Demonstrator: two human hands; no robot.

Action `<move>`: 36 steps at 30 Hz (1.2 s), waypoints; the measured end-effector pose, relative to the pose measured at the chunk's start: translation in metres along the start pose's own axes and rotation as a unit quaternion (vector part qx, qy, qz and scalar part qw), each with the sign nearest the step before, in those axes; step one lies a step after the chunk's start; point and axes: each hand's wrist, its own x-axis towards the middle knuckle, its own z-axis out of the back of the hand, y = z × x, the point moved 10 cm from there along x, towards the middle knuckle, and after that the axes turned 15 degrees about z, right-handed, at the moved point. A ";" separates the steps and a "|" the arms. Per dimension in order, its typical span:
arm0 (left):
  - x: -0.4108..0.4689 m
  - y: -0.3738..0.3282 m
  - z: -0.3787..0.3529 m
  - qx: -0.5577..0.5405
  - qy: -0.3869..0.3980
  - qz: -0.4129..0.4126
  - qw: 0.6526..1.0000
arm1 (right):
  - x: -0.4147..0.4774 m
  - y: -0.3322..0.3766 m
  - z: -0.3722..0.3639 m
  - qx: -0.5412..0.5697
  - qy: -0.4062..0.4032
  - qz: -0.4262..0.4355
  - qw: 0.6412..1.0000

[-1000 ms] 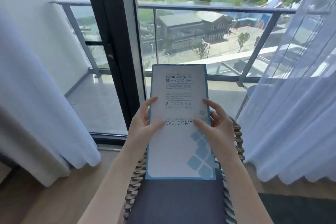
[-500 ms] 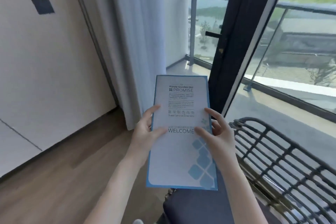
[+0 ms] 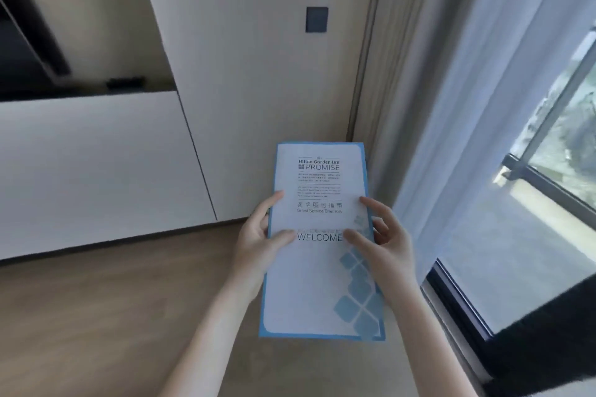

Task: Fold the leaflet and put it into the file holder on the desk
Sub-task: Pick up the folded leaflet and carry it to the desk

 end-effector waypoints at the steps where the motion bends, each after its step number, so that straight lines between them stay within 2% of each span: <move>1: 0.011 -0.010 0.018 -0.003 -0.015 -0.007 1.000 | 0.015 -0.005 -0.021 0.006 0.017 0.003 1.000; 9: 0.063 -0.068 0.145 -0.011 -0.116 -0.019 0.993 | 0.105 -0.038 -0.176 0.032 0.133 0.000 0.991; 15: 0.108 -0.071 0.212 -0.027 -0.190 -0.007 0.981 | 0.158 -0.081 -0.259 0.033 0.201 -0.026 0.979; 24: 0.264 -0.108 0.275 -0.057 -0.243 -0.004 0.968 | 0.312 -0.145 -0.358 0.040 0.243 -0.027 0.969; 30: 0.322 -0.153 0.349 -0.110 -0.348 -0.035 0.930 | 0.403 -0.151 -0.479 0.069 0.348 -0.017 0.935; 36: 0.292 -0.155 0.445 -0.159 -0.472 -0.055 0.865 | 0.394 -0.166 -0.623 0.096 0.475 -0.017 0.875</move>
